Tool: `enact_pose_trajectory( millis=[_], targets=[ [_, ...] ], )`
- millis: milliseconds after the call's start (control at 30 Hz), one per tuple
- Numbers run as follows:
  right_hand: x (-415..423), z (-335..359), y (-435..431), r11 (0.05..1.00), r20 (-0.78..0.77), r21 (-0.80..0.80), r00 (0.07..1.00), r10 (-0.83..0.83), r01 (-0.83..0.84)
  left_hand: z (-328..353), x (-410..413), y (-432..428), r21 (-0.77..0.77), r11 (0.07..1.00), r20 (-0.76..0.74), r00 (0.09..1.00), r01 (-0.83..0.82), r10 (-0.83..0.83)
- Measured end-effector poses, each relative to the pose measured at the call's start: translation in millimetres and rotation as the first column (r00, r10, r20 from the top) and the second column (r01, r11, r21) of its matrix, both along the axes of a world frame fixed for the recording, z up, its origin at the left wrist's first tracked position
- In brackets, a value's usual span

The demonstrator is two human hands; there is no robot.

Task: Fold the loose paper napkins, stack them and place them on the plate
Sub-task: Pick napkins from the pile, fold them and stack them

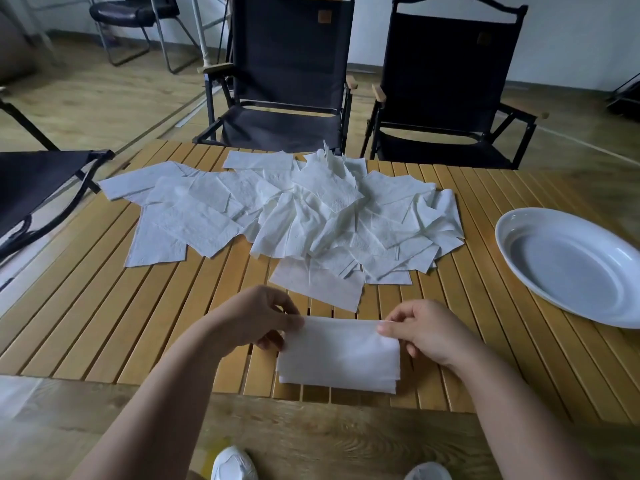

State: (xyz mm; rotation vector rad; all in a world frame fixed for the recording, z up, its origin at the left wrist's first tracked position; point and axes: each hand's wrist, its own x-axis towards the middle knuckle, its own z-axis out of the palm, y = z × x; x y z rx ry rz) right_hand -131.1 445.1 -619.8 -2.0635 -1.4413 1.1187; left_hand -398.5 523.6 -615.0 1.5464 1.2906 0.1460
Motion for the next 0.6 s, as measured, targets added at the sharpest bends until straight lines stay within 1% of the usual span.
enact_pose_trajectory(
  millis=[133,300,433,500,567,600],
  targets=[
    [-4,-8,3,1.000,0.052,0.016,0.999,-0.004,0.003,-4,7,0,0.064,0.998,-0.050,0.999,0.011,-0.008],
    [-9,-16,5,1.000,0.176,0.017,0.984,0.008,-0.011,-11,10,1,0.156,0.984,-0.174,0.983,0.089,-0.062],
    [-9,-16,6,0.999,0.244,0.047,0.969,-0.024,0.013,-15,10,4,0.196,0.975,-0.276,0.960,0.102,-0.045],
    [-9,-16,8,0.992,0.231,0.115,0.970,-0.071,0.046,-15,10,6,0.264,0.961,-0.294,0.956,0.082,-0.001],
    [-11,-17,12,0.970,0.211,0.232,0.970,-0.119,0.068,-16,10,9,0.387,0.922,-0.243,0.966,0.007,0.094],
    [-11,-17,15,0.957,0.210,0.283,0.970,-0.122,0.059,-18,9,12,0.462,0.887,-0.219,0.966,-0.019,0.135]
  ],
)
